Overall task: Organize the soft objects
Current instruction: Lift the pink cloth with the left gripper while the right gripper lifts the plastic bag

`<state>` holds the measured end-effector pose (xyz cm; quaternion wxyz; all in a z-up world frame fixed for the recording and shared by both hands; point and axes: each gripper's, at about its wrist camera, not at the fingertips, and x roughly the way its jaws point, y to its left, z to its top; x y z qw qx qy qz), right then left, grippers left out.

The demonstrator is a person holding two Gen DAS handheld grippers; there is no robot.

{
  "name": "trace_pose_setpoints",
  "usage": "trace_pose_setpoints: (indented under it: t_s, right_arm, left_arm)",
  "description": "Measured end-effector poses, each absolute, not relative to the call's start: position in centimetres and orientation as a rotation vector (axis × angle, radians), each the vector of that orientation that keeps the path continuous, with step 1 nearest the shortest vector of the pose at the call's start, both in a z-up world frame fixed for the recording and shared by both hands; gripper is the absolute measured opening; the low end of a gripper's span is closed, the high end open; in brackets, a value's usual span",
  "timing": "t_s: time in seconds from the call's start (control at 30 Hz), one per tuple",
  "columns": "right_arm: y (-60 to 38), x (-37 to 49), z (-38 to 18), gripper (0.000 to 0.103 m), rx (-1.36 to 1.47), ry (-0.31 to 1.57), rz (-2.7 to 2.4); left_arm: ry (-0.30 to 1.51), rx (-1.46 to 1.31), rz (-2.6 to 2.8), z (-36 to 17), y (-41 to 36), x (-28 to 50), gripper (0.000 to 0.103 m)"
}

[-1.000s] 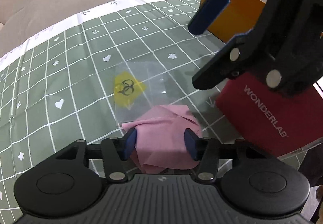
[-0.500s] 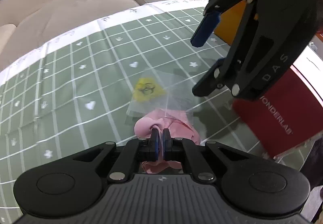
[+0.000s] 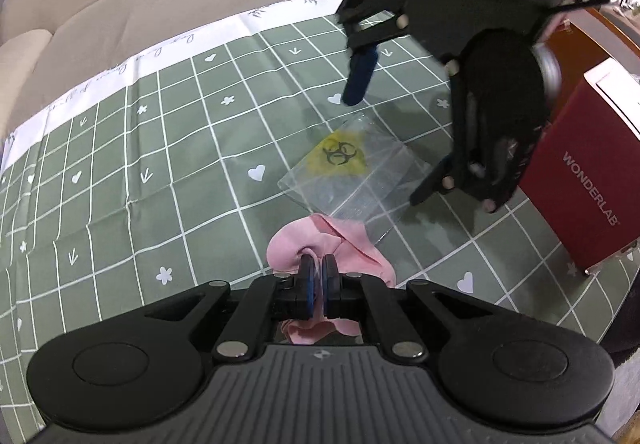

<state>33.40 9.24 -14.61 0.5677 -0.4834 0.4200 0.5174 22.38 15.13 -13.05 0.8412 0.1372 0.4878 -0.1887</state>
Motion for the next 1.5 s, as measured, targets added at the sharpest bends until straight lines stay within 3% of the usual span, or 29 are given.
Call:
trace_pose_setpoints:
  t_s: [0.43,0.53,0.63,0.73,0.87,0.9,1.13,1.5]
  right_arm:
    - [12.4,34.9,-16.5,0.085,-1.079,1.099,1.308]
    - [12.5,34.6,-16.3,0.079,-1.07,1.09,1.313]
    - [12.3,34.1,-15.8,0.065,-1.062,1.077,1.32]
    - [12.1,33.5,-15.4,0.043,-1.057,1.062,1.327]
    - [12.2,32.7,-15.1,0.005,-1.063,1.05,1.32]
    - [12.2,32.4,-15.1,0.001,-1.073,1.044,1.316]
    - [12.1,30.2,-14.8,0.0,-1.113,1.015,1.276]
    - [10.6,26.1,-8.9,0.0,-1.092,0.932,1.23]
  left_arm:
    - [1.042,0.234,-0.397,-13.5,15.6,22.9,0.004]
    - [1.04,0.229,-0.397,-13.5,15.6,22.9,0.004]
    - [1.04,0.229,-0.391,-13.3,15.4,22.8,0.004]
    - [1.043,0.218,-0.383,-13.2,15.4,22.9,0.004]
    - [1.049,0.212,-0.365,-13.1,15.4,22.9,0.004]
    - [1.05,0.209,-0.361,-13.0,15.4,22.8,0.004]
    - [1.052,0.222,-0.344,-11.9,15.4,22.3,0.003]
    - [0.982,0.267,-0.314,-7.4,14.8,19.2,0.003]
